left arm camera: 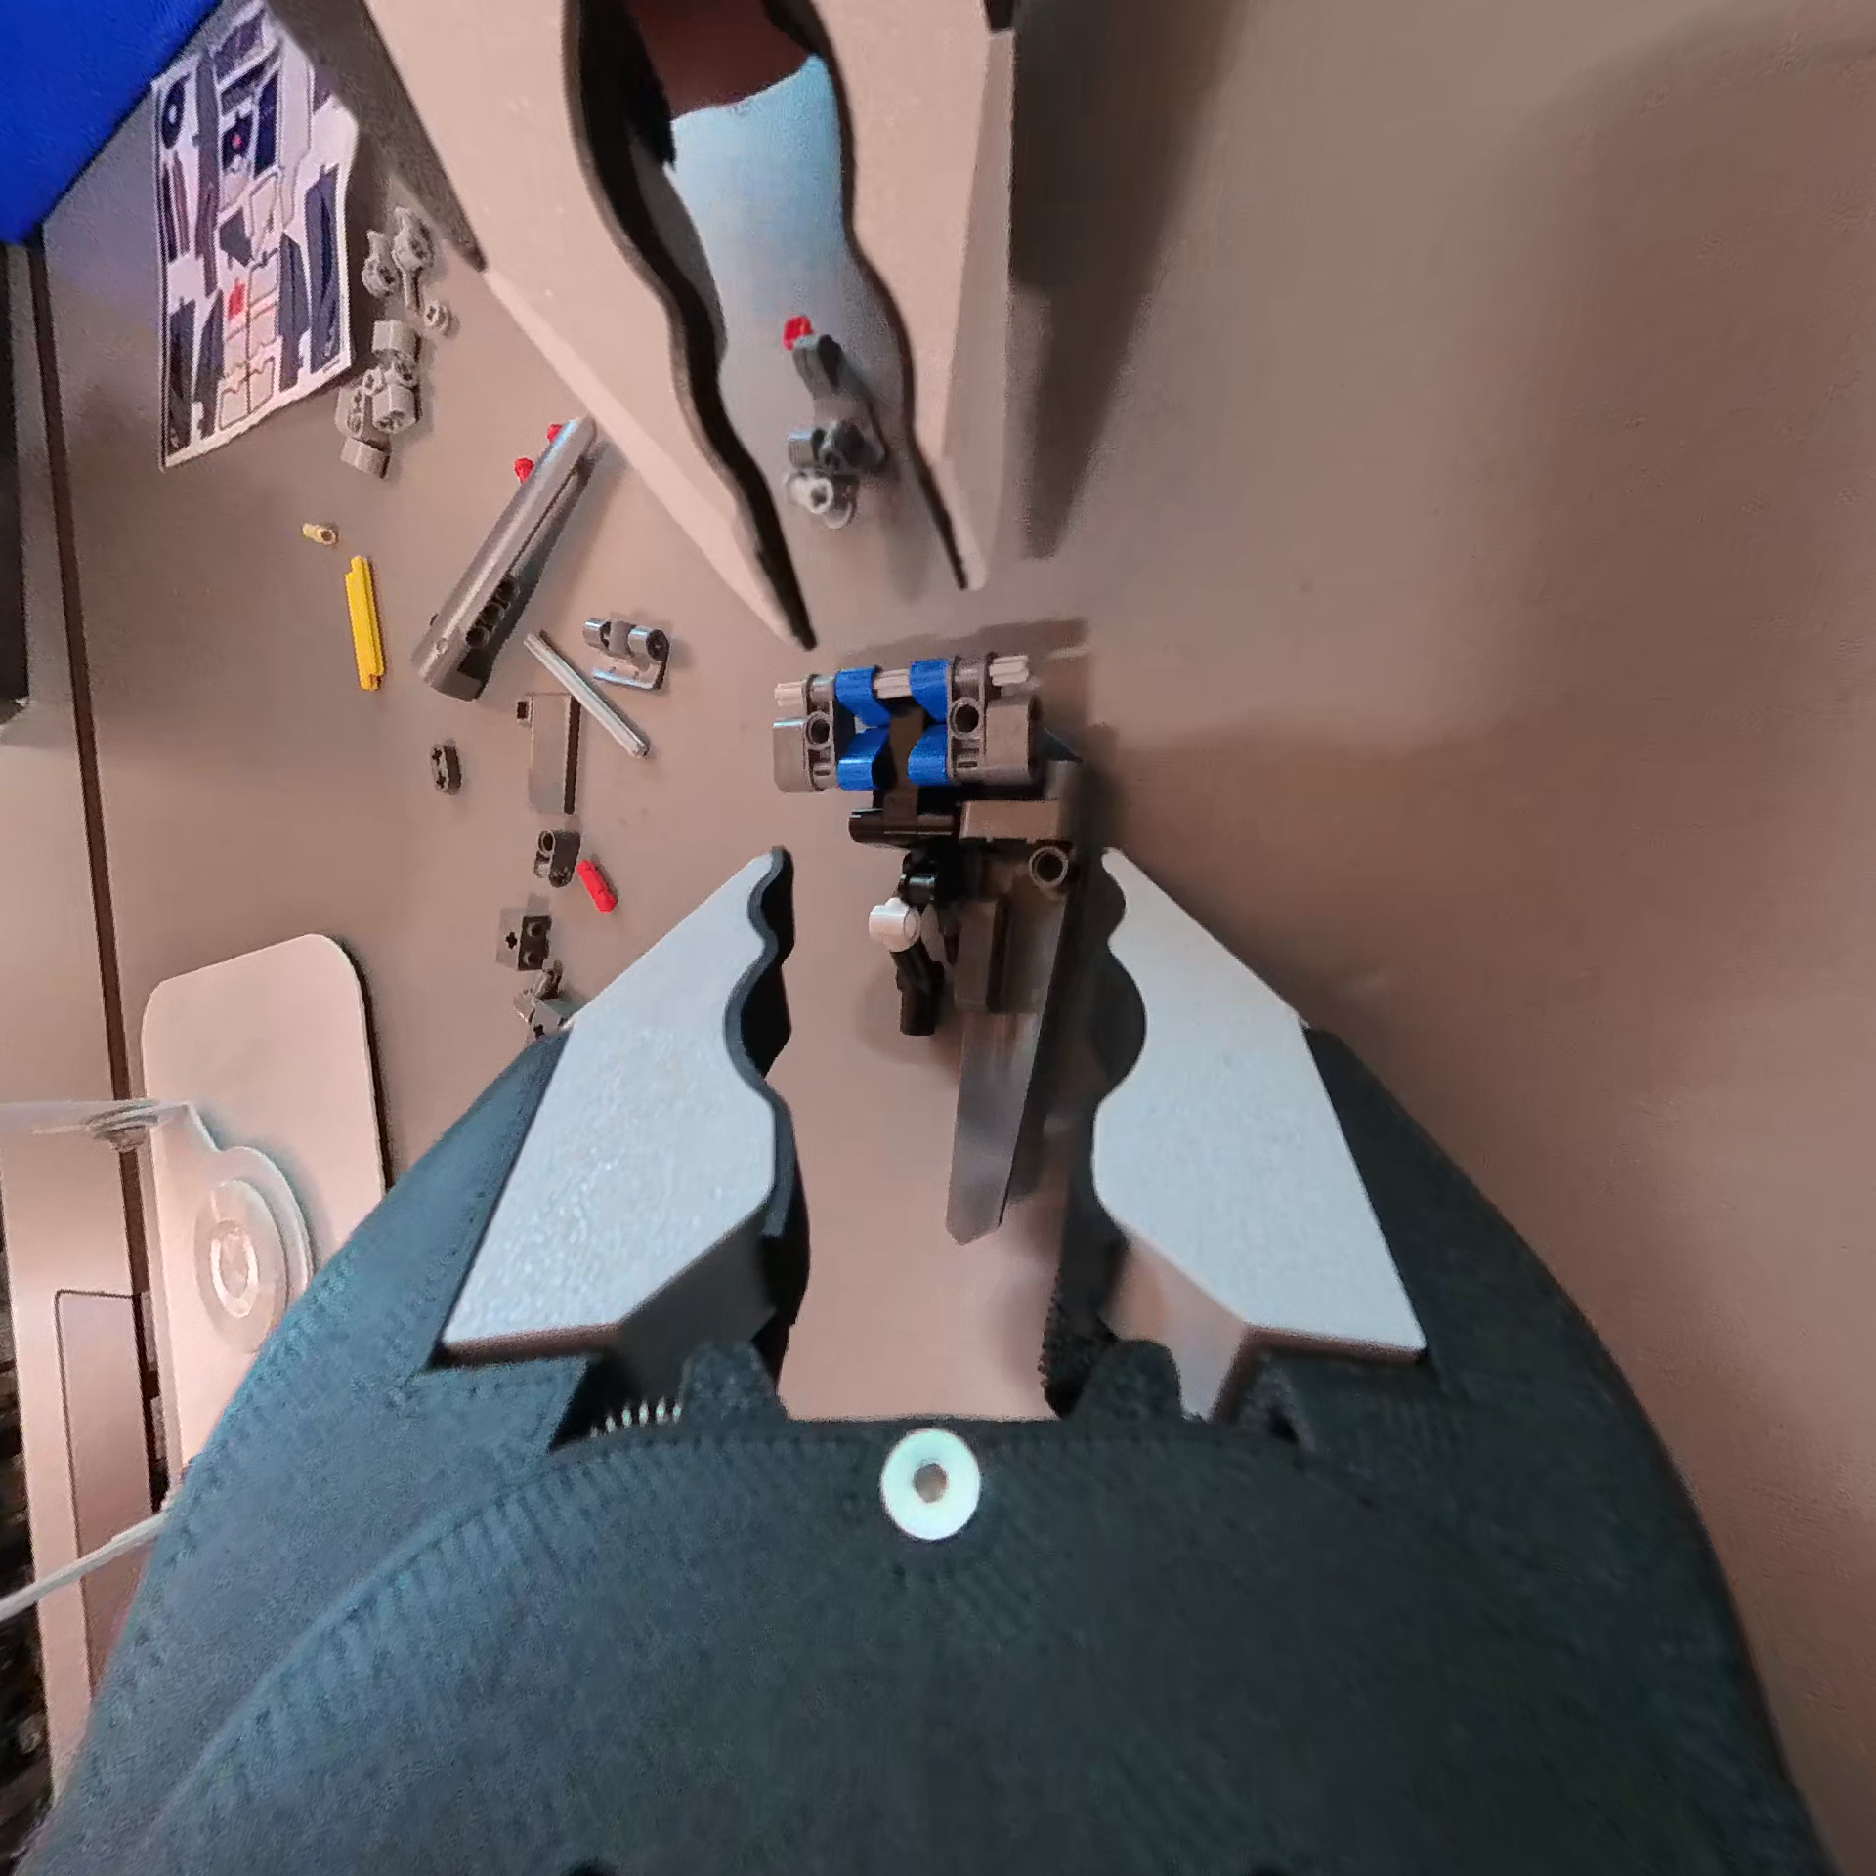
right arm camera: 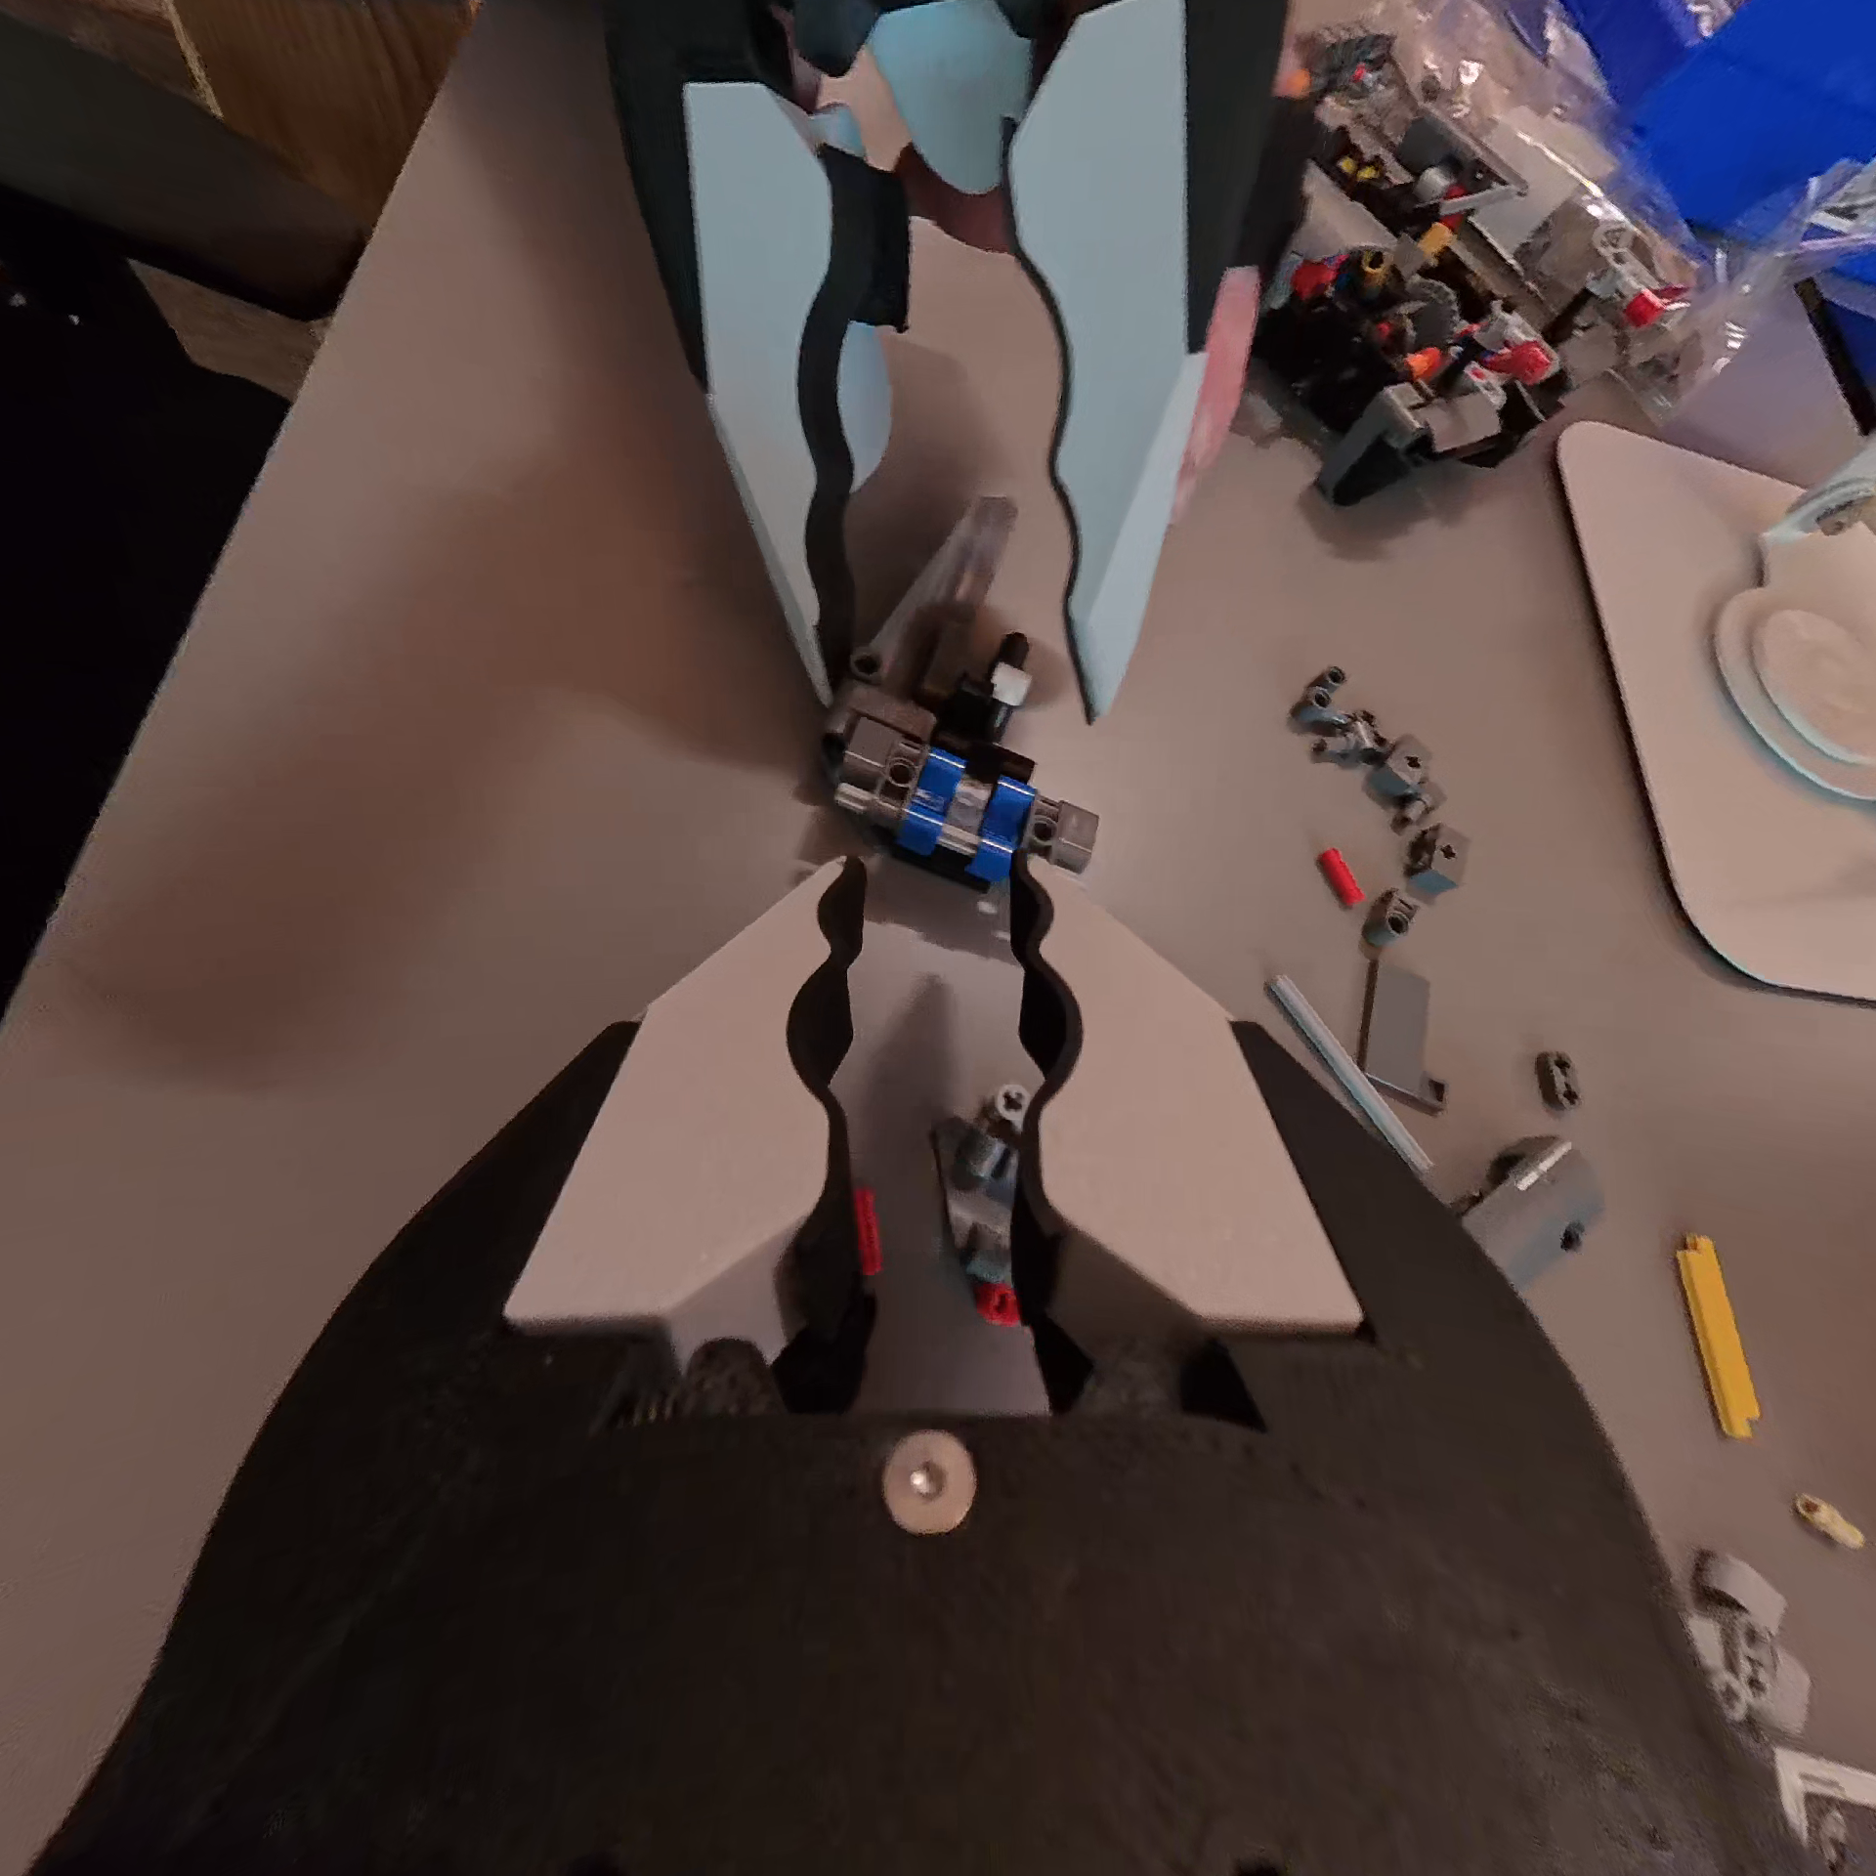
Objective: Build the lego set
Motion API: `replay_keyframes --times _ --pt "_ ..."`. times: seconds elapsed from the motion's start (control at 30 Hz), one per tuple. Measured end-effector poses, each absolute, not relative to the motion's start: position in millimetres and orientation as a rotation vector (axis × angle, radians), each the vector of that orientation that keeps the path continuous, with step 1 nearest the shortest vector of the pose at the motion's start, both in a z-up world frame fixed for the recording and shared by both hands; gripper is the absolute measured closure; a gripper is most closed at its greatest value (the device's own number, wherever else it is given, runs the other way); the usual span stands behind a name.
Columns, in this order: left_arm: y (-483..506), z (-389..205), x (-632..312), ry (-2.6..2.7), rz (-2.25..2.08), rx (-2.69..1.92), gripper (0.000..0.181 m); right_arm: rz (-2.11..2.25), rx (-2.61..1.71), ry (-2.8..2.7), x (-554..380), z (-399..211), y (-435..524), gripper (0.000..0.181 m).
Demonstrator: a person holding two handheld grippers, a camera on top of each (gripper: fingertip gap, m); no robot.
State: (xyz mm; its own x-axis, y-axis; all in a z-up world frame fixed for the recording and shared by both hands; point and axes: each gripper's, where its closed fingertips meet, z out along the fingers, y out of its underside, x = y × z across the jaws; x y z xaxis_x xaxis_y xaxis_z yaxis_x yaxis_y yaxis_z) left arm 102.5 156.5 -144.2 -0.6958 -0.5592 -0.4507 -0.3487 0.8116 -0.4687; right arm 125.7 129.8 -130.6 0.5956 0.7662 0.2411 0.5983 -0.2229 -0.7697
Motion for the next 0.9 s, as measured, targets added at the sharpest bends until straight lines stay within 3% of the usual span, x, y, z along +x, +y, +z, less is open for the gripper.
replay_keyframes --times 0.4,0.67,0.9 --pt "147.0 -148.7 111.3 2.385 -0.544 -0.716 0.146 0.188 -1.934 -1.107 123.7 -135.6 132.7 0.162" --pt "150.3 -147.7 112.2 2.369 -0.508 -0.636 0.149 0.179 -1.909 -1.092 125.2 -130.0 133.9 0.155" --pt "150.7 -145.3 115.7 2.349 -0.513 -0.641 0.140 0.133 -1.926 -1.162 117.0 -142.2 132.6 0.156"
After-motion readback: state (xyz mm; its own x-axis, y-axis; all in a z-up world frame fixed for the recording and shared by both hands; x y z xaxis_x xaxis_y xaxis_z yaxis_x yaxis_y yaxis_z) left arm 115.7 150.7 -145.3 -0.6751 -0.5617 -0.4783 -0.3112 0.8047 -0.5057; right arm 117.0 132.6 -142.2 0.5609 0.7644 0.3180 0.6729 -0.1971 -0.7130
